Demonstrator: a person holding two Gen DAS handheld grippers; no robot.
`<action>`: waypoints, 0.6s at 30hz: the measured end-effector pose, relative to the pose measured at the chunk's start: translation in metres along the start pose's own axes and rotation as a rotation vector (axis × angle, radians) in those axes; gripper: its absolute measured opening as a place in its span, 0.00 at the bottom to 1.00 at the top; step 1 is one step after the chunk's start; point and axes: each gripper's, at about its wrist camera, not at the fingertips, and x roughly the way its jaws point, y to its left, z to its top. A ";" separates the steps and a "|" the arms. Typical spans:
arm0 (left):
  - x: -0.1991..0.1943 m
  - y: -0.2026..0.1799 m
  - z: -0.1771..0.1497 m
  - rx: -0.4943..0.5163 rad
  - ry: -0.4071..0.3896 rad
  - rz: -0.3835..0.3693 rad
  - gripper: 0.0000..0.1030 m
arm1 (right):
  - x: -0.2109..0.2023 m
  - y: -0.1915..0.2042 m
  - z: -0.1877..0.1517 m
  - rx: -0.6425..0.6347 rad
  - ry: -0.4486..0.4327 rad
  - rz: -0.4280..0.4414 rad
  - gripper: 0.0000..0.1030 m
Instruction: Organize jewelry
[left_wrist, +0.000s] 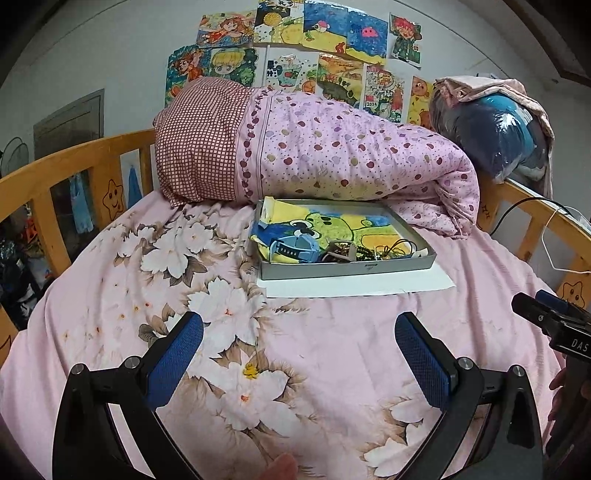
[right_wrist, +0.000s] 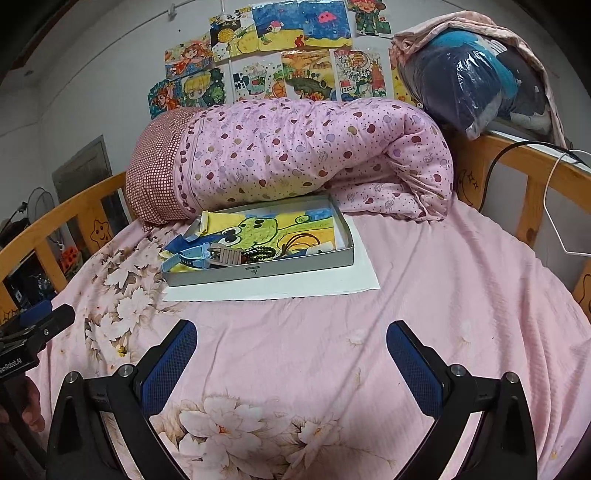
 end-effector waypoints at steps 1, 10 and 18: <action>0.000 0.000 -0.001 -0.001 0.003 0.000 0.99 | 0.000 0.000 0.000 -0.002 0.000 0.000 1.00; 0.001 0.000 -0.004 0.007 0.015 -0.003 0.99 | 0.001 0.004 -0.003 -0.005 0.008 0.003 1.00; 0.003 0.000 -0.005 0.005 0.029 -0.005 0.99 | 0.001 0.004 -0.002 -0.006 0.010 0.004 1.00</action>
